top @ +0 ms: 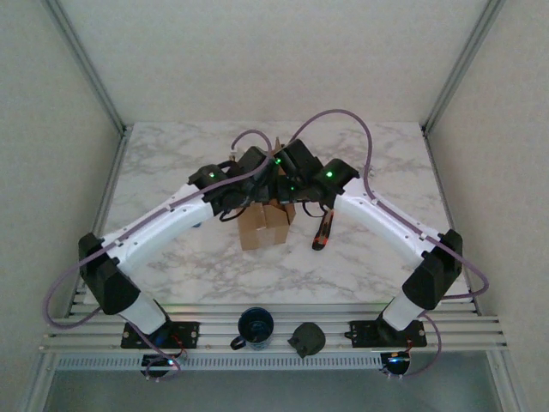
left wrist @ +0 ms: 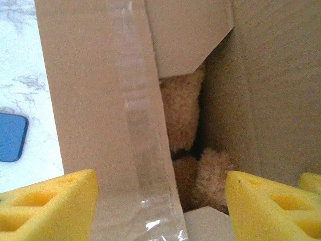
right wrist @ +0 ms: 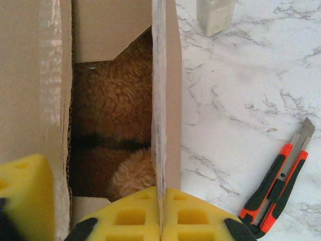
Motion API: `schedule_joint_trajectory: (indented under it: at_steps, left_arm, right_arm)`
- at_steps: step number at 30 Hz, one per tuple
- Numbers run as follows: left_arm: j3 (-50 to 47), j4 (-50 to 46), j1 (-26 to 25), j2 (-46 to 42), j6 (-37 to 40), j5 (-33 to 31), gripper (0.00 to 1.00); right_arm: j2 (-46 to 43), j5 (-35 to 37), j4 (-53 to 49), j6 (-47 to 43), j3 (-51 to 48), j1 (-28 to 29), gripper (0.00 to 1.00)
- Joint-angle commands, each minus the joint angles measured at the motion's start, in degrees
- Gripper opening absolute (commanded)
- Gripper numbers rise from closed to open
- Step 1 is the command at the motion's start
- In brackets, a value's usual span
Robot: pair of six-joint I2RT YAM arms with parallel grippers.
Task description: Unpack the express box
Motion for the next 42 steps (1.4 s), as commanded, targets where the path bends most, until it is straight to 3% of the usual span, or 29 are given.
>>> schedule_joint_trajectory:
  at_steps: [1,9,13,37,40,42]
  left_arm:
    - [-0.5,-2.2,-0.7,3.4,-2.5,-0.6,0.68]
    - [2.8,-8.1,-1.9,8.9,-4.0,-5.0,0.68]
    - [4.1,-10.4,-2.3,10.0,-5.3,-7.4,0.64]
    - [17.9,-25.9,-5.9,13.6,-9.1,-19.4,0.13]
    - [18.0,-26.3,-6.2,13.2,-9.4,-20.1,0.00]
    - [18.0,-27.0,-6.2,13.0,-9.8,-20.8,0.00]
  right_arm:
    - [-1.6,-0.1,3.0,1.1,-0.1,0.3,0.00]
    - [-2.1,-1.3,4.9,1.1,-0.6,0.3,0.00]
    - [-2.5,-1.8,5.3,0.9,-0.6,0.3,0.00]
    - [-3.8,-0.6,4.6,0.8,-3.3,-0.3,0.00]
    - [-3.7,-0.9,4.6,1.1,-3.7,-0.6,0.00]
    - [-3.8,-1.0,4.6,1.2,-3.8,-0.6,0.00]
